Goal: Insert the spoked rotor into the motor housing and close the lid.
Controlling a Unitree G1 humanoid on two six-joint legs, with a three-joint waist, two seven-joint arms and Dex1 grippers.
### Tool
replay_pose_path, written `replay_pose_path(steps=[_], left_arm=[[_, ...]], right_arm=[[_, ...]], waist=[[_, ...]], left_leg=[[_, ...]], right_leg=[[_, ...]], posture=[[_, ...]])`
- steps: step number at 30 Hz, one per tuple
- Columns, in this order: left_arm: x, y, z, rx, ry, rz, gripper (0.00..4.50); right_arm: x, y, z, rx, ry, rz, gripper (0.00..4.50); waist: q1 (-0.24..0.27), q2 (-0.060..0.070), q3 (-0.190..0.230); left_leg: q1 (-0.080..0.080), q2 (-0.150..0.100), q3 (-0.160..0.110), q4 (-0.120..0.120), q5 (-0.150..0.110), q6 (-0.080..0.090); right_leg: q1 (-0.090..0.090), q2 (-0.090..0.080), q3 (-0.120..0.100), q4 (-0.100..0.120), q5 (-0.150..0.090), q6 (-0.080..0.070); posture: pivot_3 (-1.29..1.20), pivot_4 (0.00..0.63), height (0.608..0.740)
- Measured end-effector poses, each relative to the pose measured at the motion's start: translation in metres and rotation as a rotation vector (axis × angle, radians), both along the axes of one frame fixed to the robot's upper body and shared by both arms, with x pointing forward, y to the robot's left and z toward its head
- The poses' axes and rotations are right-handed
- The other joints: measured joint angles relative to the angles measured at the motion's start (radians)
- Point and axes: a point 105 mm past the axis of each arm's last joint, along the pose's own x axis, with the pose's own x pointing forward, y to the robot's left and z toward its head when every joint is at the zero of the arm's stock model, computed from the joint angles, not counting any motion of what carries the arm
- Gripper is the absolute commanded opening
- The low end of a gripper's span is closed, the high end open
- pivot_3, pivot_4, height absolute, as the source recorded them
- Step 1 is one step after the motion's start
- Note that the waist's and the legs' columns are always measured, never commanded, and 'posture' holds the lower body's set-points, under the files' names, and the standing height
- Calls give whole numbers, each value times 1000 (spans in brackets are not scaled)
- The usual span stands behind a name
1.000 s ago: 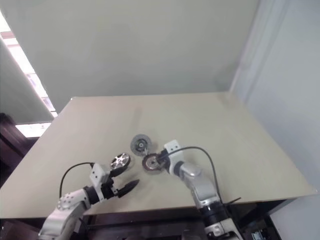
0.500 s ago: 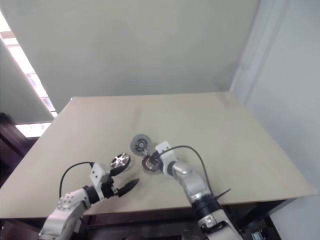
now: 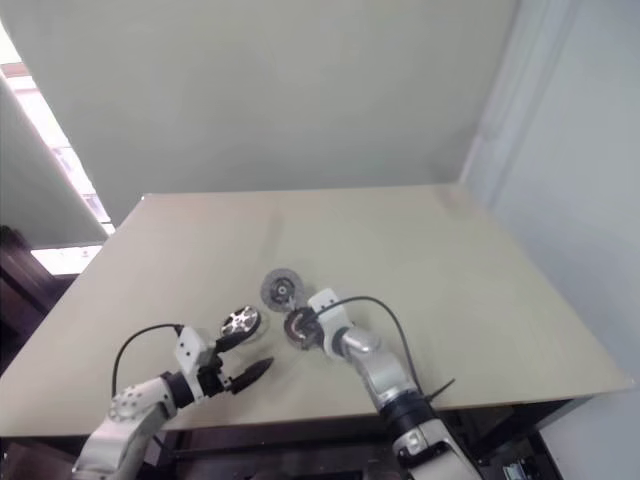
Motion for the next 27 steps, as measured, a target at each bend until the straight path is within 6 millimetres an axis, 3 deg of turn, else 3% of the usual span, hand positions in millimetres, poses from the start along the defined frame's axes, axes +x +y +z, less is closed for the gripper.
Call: replay_pose_path(steps=[27], left_arm=[[0,0,0,1,0,4,4500]], right_arm=[[3,0,-3,-30,-2,6,801]], waist=[[0,0,0]], left_leg=[[0,0,0,0,0,0]], right_leg=[[0,0,0,0,0,0]], posture=[[0,0,740]])
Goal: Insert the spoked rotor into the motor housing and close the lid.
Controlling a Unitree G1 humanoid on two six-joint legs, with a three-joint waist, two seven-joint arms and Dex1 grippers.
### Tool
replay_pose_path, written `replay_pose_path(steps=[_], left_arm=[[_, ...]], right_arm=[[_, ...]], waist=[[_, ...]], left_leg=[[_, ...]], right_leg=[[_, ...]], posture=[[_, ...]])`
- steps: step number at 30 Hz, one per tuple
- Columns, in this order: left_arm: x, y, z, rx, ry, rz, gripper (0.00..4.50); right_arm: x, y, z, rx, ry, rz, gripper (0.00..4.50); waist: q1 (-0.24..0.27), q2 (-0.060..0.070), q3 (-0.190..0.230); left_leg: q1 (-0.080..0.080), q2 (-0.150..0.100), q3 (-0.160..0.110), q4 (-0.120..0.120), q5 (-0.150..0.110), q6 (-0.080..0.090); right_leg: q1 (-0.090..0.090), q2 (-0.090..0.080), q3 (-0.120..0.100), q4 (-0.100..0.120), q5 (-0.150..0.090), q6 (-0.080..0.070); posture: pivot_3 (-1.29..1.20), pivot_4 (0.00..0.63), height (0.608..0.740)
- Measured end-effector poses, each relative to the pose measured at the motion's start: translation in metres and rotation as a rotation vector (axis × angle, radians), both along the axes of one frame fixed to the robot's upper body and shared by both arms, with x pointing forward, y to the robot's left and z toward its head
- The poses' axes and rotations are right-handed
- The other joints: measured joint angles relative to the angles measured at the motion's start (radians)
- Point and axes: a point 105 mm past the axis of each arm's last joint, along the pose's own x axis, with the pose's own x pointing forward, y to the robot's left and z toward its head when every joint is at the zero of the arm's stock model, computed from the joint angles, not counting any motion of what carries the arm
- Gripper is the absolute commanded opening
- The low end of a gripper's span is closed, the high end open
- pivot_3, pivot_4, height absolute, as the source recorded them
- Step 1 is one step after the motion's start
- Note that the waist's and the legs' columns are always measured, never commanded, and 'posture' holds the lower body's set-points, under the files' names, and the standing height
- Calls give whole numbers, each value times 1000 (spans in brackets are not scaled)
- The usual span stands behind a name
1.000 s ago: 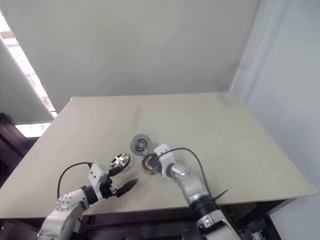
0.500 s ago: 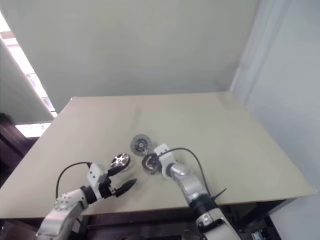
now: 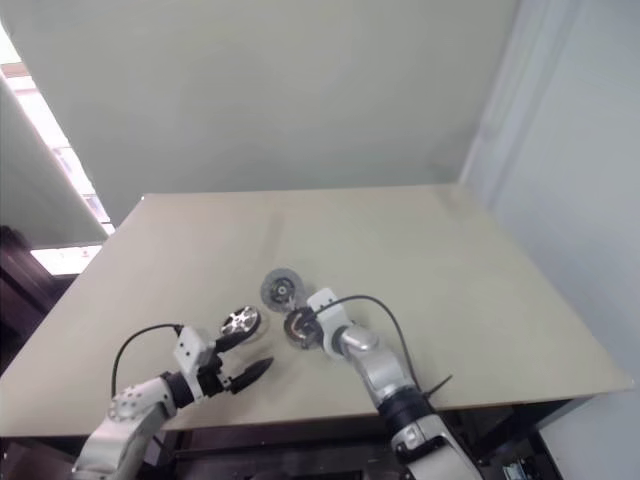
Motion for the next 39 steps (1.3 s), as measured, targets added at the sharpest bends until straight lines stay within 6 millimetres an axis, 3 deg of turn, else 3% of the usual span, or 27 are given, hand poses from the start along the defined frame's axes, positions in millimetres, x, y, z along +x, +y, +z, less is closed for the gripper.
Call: replay_pose_path(steps=[17,18,26,27,35,38,39], left_arm=[[0,0,0,0,-2,0,4500],[0,0,0,0,-3,-1,4500],[0,0,1,0,-8,-1,4500],[0,0,1,0,-8,-1,4500],[0,0,0,0,-6,0,4500],[0,0,0,0,-5,0,4500],[0,0,0,0,-4,0,4500]], right_arm=[[0,0,0,-10,-2,2,801],[1,0,0,-13,-2,3,1539],[1,3,1,-3,2,5,4306],[0,4,2,1,2,6,4460],[2,6,16,51,-22,8,4460],[1,8,21,67,-31,16,3885],[1,8,21,68,-31,16,3485]], waist=[[0,0,0],[0,0,0],[0,0,0],[0,0,0],[0,0,0],[0,0,0],[0,0,0]], left_leg=[[0,0,0,0,0,0],[0,0,0,0,0,0],[0,0,0,0,0,0],[0,0,0,0,0,0],[0,0,0,0,0,0],[0,0,0,0,0,0],[0,0,0,0,0,0]], right_leg=[[0,0,0,0,0,0],[0,0,0,0,0,0],[0,0,0,0,0,0],[0,0,0,0,0,0],[0,0,0,0,0,0],[0,0,0,0,0,0],[0,0,0,0,0,0]], posture=[[0,0,740],[0,0,740],[0,0,740],[0,0,740],[0,0,740],[0,0,740],[0,0,740]])
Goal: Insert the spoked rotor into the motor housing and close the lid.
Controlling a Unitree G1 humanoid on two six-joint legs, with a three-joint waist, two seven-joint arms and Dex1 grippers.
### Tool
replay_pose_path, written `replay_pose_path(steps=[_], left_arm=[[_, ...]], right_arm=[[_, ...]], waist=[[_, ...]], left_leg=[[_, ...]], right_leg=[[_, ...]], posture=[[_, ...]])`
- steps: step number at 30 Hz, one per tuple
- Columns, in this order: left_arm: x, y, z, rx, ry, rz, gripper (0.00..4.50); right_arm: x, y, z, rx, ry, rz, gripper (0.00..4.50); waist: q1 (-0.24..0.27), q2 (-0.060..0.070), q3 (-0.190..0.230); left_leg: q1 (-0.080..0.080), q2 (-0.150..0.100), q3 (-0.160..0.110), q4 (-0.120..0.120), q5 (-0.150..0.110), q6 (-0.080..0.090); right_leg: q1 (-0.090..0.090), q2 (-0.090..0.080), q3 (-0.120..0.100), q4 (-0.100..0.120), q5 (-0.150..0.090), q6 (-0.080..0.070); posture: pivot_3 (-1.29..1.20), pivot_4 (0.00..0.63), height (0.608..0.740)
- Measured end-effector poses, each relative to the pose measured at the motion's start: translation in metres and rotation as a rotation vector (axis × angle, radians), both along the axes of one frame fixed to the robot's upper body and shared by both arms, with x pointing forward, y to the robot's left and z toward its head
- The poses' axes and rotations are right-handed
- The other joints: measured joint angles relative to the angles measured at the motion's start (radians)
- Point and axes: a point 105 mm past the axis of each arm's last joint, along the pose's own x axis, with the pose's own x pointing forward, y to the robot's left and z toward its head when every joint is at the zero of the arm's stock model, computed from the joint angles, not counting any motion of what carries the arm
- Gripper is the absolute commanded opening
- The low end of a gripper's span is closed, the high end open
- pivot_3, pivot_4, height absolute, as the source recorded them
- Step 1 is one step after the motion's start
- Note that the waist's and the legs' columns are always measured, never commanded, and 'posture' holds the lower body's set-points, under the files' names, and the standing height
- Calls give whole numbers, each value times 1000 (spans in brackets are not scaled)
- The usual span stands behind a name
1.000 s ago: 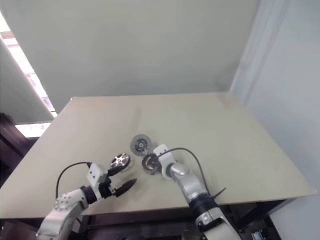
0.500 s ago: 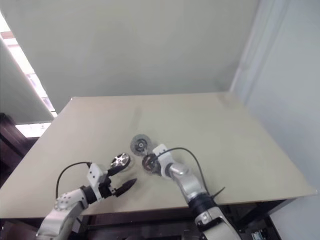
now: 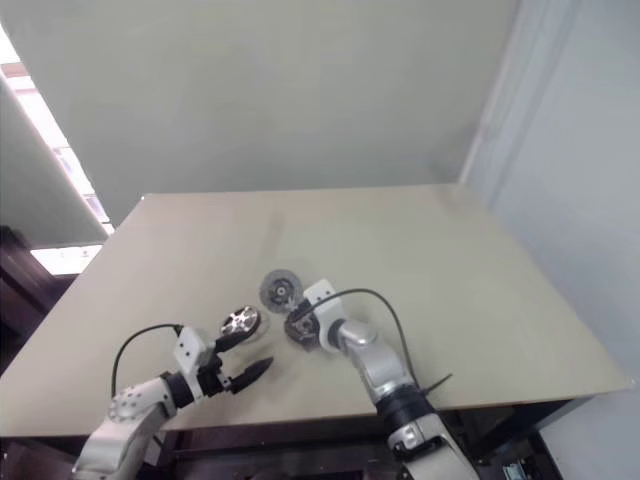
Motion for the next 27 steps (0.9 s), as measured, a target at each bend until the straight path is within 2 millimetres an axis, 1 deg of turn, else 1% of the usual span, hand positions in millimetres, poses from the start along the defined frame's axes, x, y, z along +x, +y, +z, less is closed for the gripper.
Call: replay_pose_path(steps=[2,5,9,10,14,16,20,27], left_arm=[[0,0,0,0,1,0,4500],[0,0,0,0,1,-1,4500],[0,0,0,0,0,-1,4500],[1,0,0,0,0,-1,4500],[1,0,0,0,-2,-1,4500],[1,0,0,0,-2,-1,4500],[2,0,0,0,-2,2,4500],[2,1,-1,1,0,15,4500]], right_arm=[[-1,0,-1,0,1,-3,2891],[0,-2,-2,-8,-2,-13,1721],[1,-3,-8,-35,-3,-26,413],[2,-2,-11,-51,0,-28,12],[1,-3,-24,-97,19,-26,12],[2,-2,-26,-108,9,-16,12],[3,0,-28,-106,1,-10,12],[2,-1,-20,-68,-7,2,12]], waist=[[0,0,0],[0,0,0],[0,0,0],[0,0,0],[0,0,0],[-1,0,0],[-1,0,0],[0,0,0]], left_leg=[[0,0,0,0,0,0],[0,0,0,0,0,0],[0,0,0,0,0,0],[0,0,0,0,0,0],[0,0,0,0,0,0],[1,0,0,0,0,0],[2,0,0,0,0,0],[0,0,0,0,0,0]], right_leg=[[0,0,0,0,0,0],[0,0,0,0,0,-1],[0,0,0,0,0,0],[0,0,0,0,0,0],[0,0,0,0,0,0],[0,0,0,0,0,0],[1,0,0,0,0,-1],[0,0,0,0,0,0]], posture=[[0,0,740],[0,0,740],[0,0,740],[0,0,740],[0,0,740],[0,0,740],[0,0,740],[0,0,740]])
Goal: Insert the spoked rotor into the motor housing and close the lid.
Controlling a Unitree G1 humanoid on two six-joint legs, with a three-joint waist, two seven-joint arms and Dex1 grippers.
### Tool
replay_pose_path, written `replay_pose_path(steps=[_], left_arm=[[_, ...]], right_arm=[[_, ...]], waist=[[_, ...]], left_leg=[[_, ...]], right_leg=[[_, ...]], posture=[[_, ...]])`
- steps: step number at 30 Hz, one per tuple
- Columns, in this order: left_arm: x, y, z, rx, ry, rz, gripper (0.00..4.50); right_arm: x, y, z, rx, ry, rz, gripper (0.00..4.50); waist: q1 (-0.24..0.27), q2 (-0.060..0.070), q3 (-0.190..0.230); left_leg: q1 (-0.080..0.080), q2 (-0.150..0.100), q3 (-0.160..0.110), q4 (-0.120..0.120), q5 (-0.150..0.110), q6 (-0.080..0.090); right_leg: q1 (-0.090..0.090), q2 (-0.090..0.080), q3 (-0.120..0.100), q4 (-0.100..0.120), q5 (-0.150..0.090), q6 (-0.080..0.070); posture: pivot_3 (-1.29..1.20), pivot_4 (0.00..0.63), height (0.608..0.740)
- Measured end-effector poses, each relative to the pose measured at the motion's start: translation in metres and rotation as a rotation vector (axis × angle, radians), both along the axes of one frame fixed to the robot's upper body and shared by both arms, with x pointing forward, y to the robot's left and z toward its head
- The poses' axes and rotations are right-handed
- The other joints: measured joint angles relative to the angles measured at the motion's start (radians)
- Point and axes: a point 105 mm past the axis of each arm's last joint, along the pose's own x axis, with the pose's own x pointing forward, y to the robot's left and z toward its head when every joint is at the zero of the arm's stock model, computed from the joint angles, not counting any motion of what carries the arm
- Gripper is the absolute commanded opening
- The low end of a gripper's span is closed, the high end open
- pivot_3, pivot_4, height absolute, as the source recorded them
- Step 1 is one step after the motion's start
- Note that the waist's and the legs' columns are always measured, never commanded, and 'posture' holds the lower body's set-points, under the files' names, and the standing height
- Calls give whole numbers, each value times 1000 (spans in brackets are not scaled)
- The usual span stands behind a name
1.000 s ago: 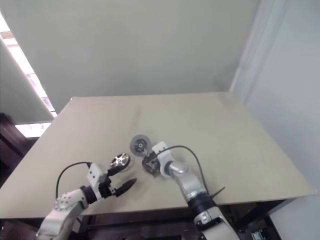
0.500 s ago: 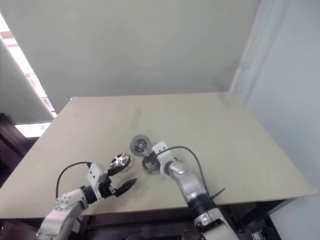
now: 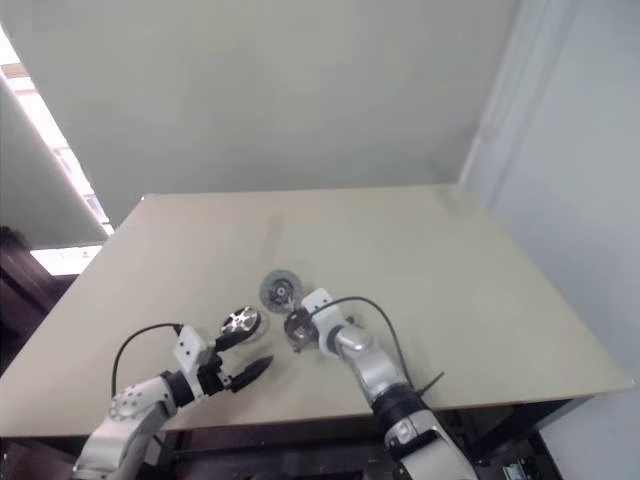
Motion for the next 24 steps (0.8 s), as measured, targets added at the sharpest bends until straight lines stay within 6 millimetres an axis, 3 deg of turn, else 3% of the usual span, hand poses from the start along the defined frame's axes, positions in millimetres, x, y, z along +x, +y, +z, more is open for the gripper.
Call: replay_pose_path(steps=[8,9,12,21,22,24], left_arm=[[0,1,-5,-2,33,26,4500],[0,1,-5,-2,34,26,4500],[0,0,-5,-6,33,26,4500],[2,-1,-3,-9,20,21,4500],[2,-1,-2,-9,17,19,4500],[2,-2,-2,-10,15,16,4500]], right_arm=[[-5,-3,33,27,-105,83,12],[-8,-4,33,13,-110,101,184],[-15,-10,32,-39,-110,156,917],[-34,-26,24,-208,-136,313,4222],[-35,-28,23,-226,-141,324,4493],[-36,-31,21,-258,-160,349,4493]], waist=[[1,0,0],[1,0,0],[0,0,0],[1,0,0],[1,0,0],[1,0,0]], left_leg=[[0,0,0,0,0,0],[0,0,0,0,0,0],[0,0,0,0,0,0],[0,0,0,1,0,0],[0,0,0,1,0,0],[0,0,0,1,0,0]], right_leg=[[0,0,0,0,0,0],[0,0,0,0,0,-1],[0,0,0,0,0,-1],[0,0,-1,0,-1,-2],[0,0,-1,0,-1,-2],[0,0,-1,0,-1,-2]], posture=[[0,0,740],[0,0,740],[0,0,740],[0,0,740],[0,0,740],[0,0,740]])
